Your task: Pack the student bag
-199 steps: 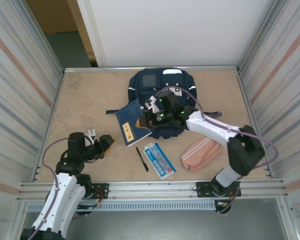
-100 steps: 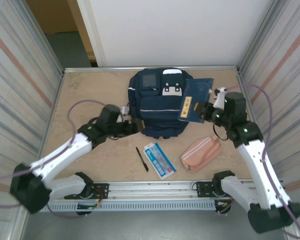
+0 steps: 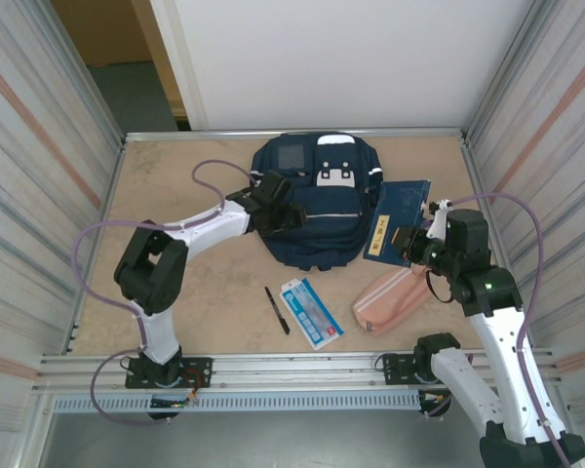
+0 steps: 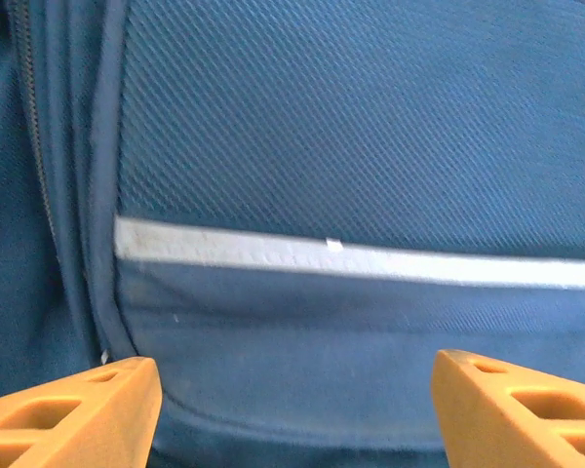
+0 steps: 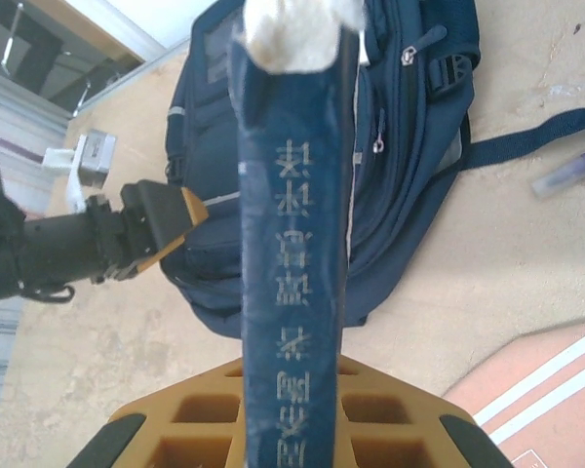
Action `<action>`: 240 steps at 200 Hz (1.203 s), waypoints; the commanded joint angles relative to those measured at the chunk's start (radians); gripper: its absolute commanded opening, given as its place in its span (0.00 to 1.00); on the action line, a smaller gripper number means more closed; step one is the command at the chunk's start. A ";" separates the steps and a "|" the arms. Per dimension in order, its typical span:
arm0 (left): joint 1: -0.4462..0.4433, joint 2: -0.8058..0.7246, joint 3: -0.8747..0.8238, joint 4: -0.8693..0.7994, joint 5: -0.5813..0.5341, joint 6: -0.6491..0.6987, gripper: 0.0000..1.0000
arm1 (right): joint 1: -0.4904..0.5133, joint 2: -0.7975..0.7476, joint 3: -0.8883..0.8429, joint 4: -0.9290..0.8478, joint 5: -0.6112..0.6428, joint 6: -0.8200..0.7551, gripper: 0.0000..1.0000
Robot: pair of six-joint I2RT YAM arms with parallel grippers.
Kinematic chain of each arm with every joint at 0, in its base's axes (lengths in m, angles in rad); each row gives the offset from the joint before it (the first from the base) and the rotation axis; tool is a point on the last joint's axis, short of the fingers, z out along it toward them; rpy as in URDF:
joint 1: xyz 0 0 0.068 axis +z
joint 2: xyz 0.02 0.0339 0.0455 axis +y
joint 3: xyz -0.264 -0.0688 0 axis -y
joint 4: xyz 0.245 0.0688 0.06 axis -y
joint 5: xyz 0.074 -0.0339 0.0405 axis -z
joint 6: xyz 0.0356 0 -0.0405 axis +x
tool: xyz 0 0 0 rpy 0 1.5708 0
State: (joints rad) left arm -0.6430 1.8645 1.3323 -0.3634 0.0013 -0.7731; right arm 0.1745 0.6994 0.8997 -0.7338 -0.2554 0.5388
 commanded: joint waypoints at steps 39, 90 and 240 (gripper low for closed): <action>0.009 0.141 0.119 -0.040 -0.096 -0.038 0.75 | -0.007 -0.023 -0.039 0.044 -0.041 -0.017 0.02; 0.010 0.131 0.155 -0.028 -0.006 -0.047 0.01 | -0.006 0.033 -0.133 0.132 -0.184 0.079 0.02; 0.053 -0.110 0.243 0.118 0.190 -0.149 0.00 | 0.096 0.271 -0.290 0.319 -0.801 0.126 0.00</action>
State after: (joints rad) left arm -0.5880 1.7618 1.5467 -0.2829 0.1143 -0.8791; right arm 0.2199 0.8845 0.6014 -0.5735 -0.9092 0.6029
